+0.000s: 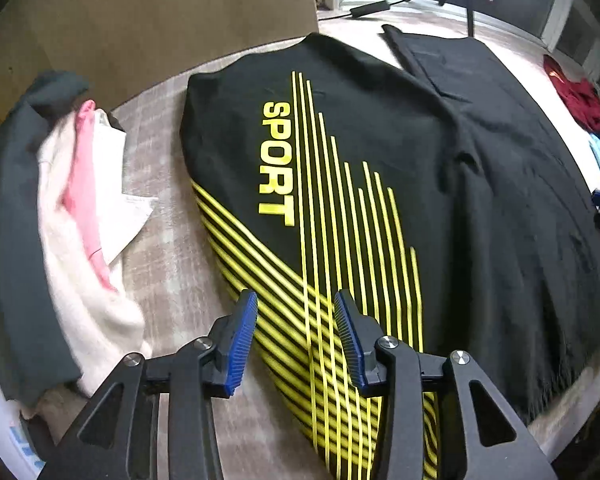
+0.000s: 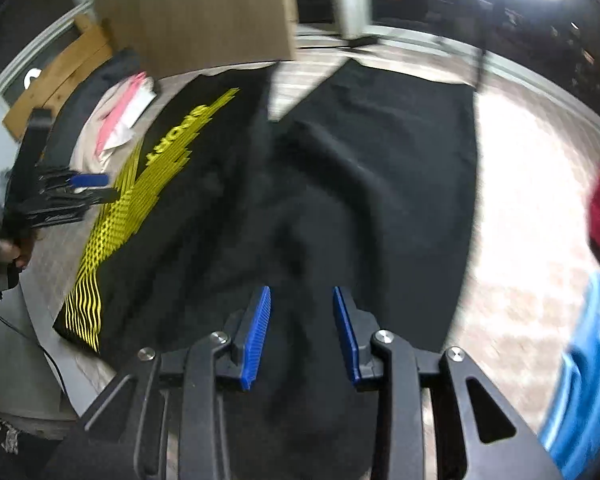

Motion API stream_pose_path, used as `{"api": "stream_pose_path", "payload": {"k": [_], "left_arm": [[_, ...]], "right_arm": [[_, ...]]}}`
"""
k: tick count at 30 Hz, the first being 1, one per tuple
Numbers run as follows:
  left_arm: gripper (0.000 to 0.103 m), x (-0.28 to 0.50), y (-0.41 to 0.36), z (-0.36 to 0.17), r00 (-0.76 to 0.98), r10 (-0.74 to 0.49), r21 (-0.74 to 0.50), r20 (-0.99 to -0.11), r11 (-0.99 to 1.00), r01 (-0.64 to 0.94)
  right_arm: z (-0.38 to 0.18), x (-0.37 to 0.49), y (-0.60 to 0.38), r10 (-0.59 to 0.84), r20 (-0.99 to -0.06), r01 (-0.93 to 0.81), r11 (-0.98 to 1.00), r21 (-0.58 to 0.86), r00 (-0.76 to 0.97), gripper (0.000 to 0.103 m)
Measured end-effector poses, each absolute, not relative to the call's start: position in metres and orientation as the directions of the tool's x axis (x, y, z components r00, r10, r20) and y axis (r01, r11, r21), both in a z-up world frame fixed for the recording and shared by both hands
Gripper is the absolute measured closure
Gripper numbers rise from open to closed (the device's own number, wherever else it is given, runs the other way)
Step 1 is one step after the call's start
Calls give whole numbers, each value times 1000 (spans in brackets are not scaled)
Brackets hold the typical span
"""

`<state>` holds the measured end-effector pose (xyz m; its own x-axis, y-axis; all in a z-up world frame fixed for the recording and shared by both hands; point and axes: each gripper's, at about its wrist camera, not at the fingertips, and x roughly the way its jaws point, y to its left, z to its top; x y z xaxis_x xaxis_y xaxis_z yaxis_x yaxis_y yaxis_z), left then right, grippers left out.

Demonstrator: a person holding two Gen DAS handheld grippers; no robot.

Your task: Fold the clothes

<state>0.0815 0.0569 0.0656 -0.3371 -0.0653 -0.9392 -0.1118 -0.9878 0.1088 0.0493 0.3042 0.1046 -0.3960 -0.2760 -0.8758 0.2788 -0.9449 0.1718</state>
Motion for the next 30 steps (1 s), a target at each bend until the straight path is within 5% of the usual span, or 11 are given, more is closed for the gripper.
{"api": "stream_pose_path", "payload": {"k": [2, 5, 6, 14, 16, 19, 21, 24, 26, 29, 30], "left_arm": [[70, 78, 60, 58, -320, -86, 135, -943, -982, -132], [100, 80, 57, 55, -321, -35, 87, -947, -985, -151], [103, 80, 56, 55, -325, -18, 72, -945, -985, -156], [103, 93, 26, 63, -342, -201, 251, -918, -962, -109], [103, 93, 17, 70, -343, -163, 204, -925, -975, -88], [82, 87, 17, 79, -366, -79, 112, -927, -991, -70], [55, 81, 18, 82, -381, -28, 55, -924, -997, -60], [56, 73, 27, 75, -386, -33, 56, -922, -997, -48], [64, 67, 30, 65, -363, -63, 85, -930, -995, -44], [101, 70, 33, 65, -375, -57, 91, -925, -993, -75], [101, 71, 35, 65, -375, -68, 109, -925, -990, -91]], "right_arm": [[94, 38, 278, -294, -878, 310, -934, 180, -377, 71], [84, 32, 254, -283, -885, 344, -927, 153, -369, 71], [81, 30, 248, -273, -888, 352, -926, 138, -371, 71], [65, 26, 197, -317, -881, 449, -883, 138, -352, 68], [69, 27, 191, -390, -868, 481, -851, 212, -308, 68], [79, 28, 200, -345, -863, 443, -882, 163, -369, 68], [85, 27, 217, -330, -860, 405, -900, 163, -389, 68], [96, 31, 254, -308, -852, 335, -927, 169, -423, 68], [102, 38, 281, -275, -851, 281, -947, 158, -448, 68], [107, 46, 326, -202, -859, 176, -975, 134, -470, 68], [107, 46, 341, -191, -863, 143, -980, 139, -467, 68]]}}
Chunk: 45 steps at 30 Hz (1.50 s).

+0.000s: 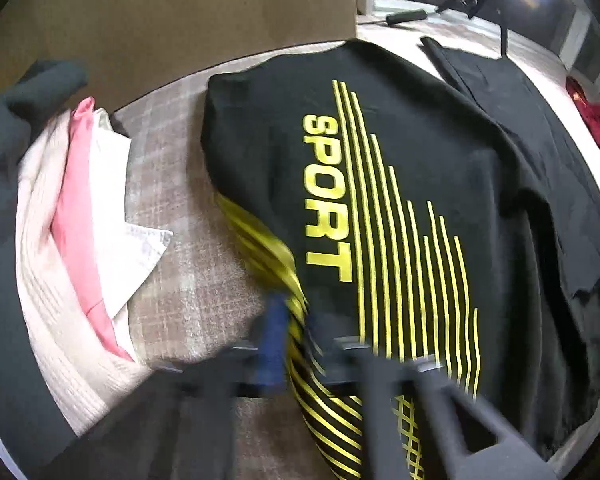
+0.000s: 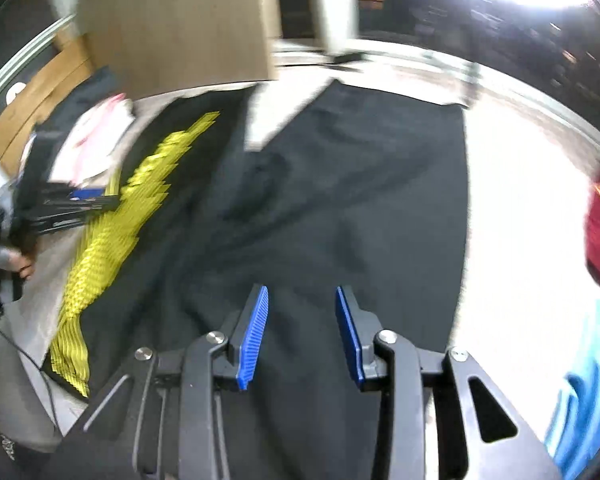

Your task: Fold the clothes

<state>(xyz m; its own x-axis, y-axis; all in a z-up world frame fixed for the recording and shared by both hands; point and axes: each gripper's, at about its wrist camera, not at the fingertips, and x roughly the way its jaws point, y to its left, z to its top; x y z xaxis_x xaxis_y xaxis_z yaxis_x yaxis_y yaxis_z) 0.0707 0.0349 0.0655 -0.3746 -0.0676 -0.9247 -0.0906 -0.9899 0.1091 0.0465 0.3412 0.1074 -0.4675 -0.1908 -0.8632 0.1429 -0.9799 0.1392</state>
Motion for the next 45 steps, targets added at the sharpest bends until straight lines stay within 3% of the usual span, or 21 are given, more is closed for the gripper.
{"api": "stream_pose_path", "payload": {"k": [4, 6, 9, 10, 14, 18, 22, 26, 28, 32, 34, 35, 40, 42, 43, 44, 45], "left_arm": [[101, 80, 38, 70, -393, -227, 296, -891, -947, -126], [99, 83, 30, 72, -386, -256, 313, -886, -945, -92], [86, 83, 21, 72, -370, -327, 365, -870, -930, -36], [75, 85, 20, 75, -366, -319, 352, -874, -935, -26], [76, 108, 23, 104, -401, -164, 205, -901, -977, -62], [63, 151, 42, 125, -363, 125, -46, -923, -975, -219], [63, 215, 77, 131, -282, 269, -168, -921, -927, -335], [64, 262, 119, 111, -221, 238, -123, -946, -891, -436], [64, 284, 129, 102, -225, 149, -26, -963, -881, -472], [64, 295, 124, 96, -288, 57, 77, -956, -897, -435], [69, 290, 118, 93, -305, 53, 75, -951, -916, -393], [84, 287, 115, 92, -310, 60, 66, -949, -922, -381], [86, 292, 115, 109, -336, 37, 113, -941, -903, -415], [86, 298, 113, 125, -361, 2, 163, -933, -890, -426], [86, 300, 110, 126, -367, -6, 173, -930, -889, -424], [84, 301, 108, 122, -359, -9, 170, -933, -892, -419], [82, 298, 107, 112, -340, -16, 164, -940, -897, -411]], "right_arm": [[94, 47, 377, -130, -883, 52, -991, 120, -450, 68], [85, 48, 380, -124, -895, 54, -992, 112, -428, 68], [71, 48, 372, -101, -914, 85, -994, 73, -392, 68], [69, 48, 370, -104, -917, 98, -993, 71, -386, 68], [79, 61, 376, -126, -906, 118, -989, 85, -404, 68], [95, 85, 400, -202, -895, 132, -978, 162, -398, 68], [99, 119, 405, -228, -890, 140, -972, 187, -395, 68], [89, 142, 385, -258, -901, 189, -961, 202, -348, 68], [86, 154, 377, -253, -910, 214, -958, 189, -329, 68], [84, 180, 375, -206, -922, 230, -964, 133, -328, 62], [81, 188, 377, -186, -927, 225, -968, 115, -327, 61], [78, 190, 379, -179, -928, 218, -970, 111, -326, 61], [67, 188, 373, -172, -928, 233, -968, 96, -330, 62], [66, 184, 363, -172, -925, 259, -962, 84, -339, 68], [65, 181, 360, -174, -924, 266, -961, 83, -341, 80], [64, 179, 358, -171, -926, 268, -960, 80, -337, 85], [62, 177, 358, -164, -930, 265, -961, 75, -329, 85]]}}
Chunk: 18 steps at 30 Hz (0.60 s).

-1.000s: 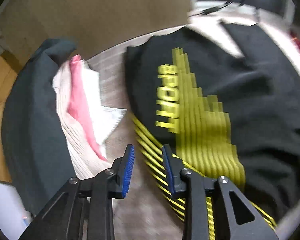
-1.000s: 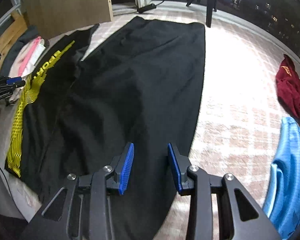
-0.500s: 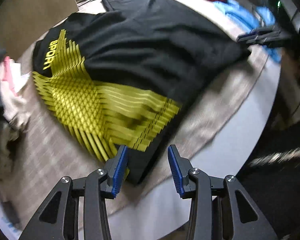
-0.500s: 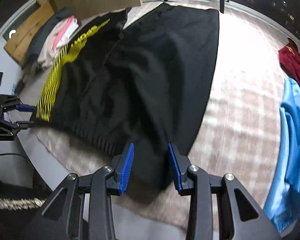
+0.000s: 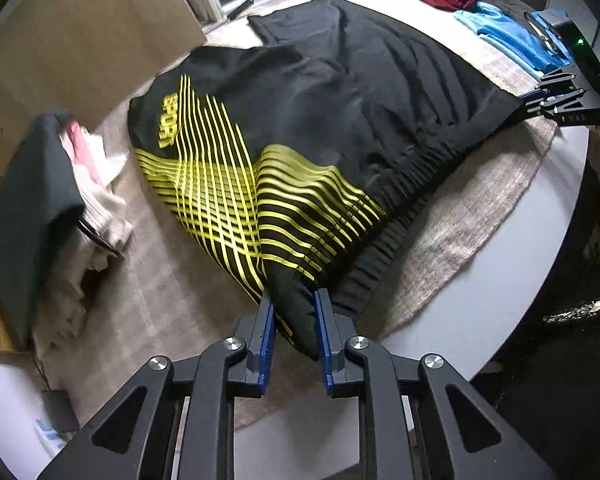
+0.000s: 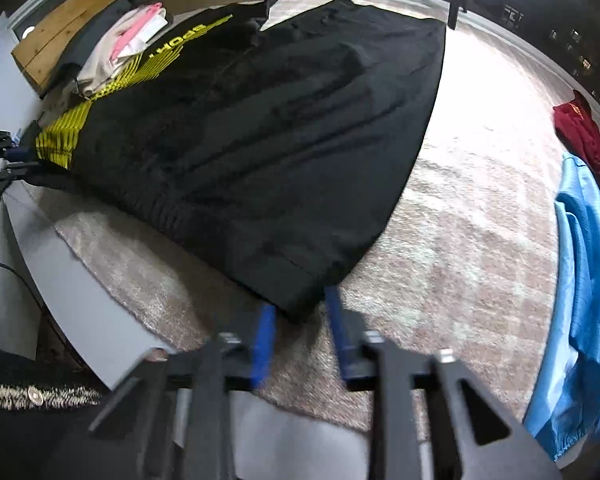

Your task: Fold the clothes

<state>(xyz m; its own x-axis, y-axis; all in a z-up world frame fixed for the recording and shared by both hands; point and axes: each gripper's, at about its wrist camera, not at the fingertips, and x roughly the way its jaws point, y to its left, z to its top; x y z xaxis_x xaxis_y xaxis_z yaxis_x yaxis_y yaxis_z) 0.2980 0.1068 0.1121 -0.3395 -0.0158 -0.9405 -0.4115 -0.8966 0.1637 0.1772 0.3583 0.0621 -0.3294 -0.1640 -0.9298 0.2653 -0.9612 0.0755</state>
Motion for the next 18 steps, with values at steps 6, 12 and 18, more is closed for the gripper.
{"api": "stream_pose_path", "payload": {"k": [6, 12, 18], "left_arm": [[69, 301, 90, 104, -240, 15, 80, -971, -921, -381], [62, 252, 51, 152, -341, 98, -16, -935, -972, -236], [65, 147, 52, 124, -397, 200, -127, -896, -971, -202]], "right_arm": [[90, 175, 370, -199, -939, 297, -948, 113, -279, 85], [159, 130, 389, -312, -834, 258, -943, 212, -455, 85], [136, 12, 354, -410, -778, 318, -905, 283, -475, 86]]}}
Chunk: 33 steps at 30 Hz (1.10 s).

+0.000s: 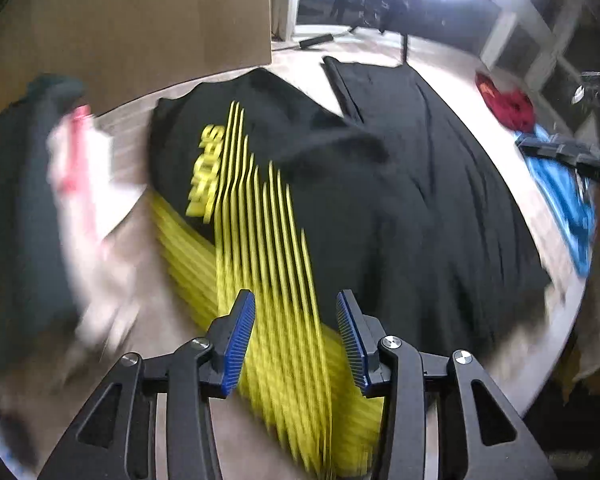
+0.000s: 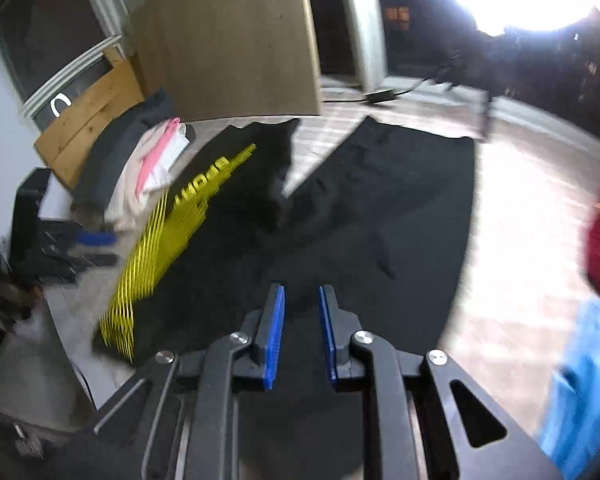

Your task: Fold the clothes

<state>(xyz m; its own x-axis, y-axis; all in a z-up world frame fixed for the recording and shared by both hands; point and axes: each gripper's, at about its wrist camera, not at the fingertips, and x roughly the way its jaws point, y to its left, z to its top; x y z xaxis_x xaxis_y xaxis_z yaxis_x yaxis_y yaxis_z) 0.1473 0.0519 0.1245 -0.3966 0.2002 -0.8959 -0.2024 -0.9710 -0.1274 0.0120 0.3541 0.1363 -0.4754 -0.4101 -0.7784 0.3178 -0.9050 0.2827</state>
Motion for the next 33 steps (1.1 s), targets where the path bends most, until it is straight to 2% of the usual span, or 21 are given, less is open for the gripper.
{"api": "stream_pose_path", "payload": {"k": [2, 6, 9, 10, 11, 16, 21, 24, 26, 29, 30, 31, 33], "left_arm": [[66, 115, 55, 110, -404, 202, -138, -892, -974, -183], [68, 76, 47, 78, -374, 197, -149, -906, -977, -154], [68, 61, 41, 77, -419, 103, -41, -902, -987, -153], [66, 55, 37, 77, -430, 59, -3, -901, -992, -130], [63, 50, 31, 79, -441, 30, 15, -897, -995, -100], [65, 37, 25, 90, -482, -87, 114, -872, -993, -27], [65, 53, 45, 114, -489, 96, -30, -867, -989, -142], [64, 62, 74, 120, -487, 195, -58, -851, -958, -282], [63, 58, 92, 113, -473, 205, -37, -857, -940, -340], [62, 40, 104, 89, -439, 104, 55, -892, -941, -335], [60, 37, 104, 84, -445, 56, 101, -894, -941, -323], [53, 37, 102, 84, -465, 10, 151, -885, -939, -308], [61, 38, 97, 91, -498, -58, 212, -865, -943, -259]], "right_arm": [[114, -26, 316, -428, -793, 332, -894, 301, -434, 91], [73, -80, 270, -450, -822, 341, -878, 335, -350, 91], [54, -105, 255, -446, -841, 340, -876, 341, -306, 91], [50, -113, 252, -463, -834, 338, -869, 361, -300, 91], [51, -118, 252, -489, -820, 336, -858, 390, -298, 91], [70, -127, 269, -540, -781, 328, -834, 444, -314, 91], [102, -89, 353, -496, -761, 218, -868, 445, -419, 90], [106, -69, 396, -428, -782, 123, -899, 420, -453, 90], [103, -61, 412, -394, -798, 82, -912, 403, -457, 90], [90, -55, 416, -378, -818, 45, -916, 399, -434, 90], [88, -50, 417, -373, -821, 39, -917, 396, -431, 90], [90, -44, 419, -363, -824, 34, -921, 388, -435, 90], [93, -33, 422, -341, -829, 23, -929, 370, -443, 90]]}}
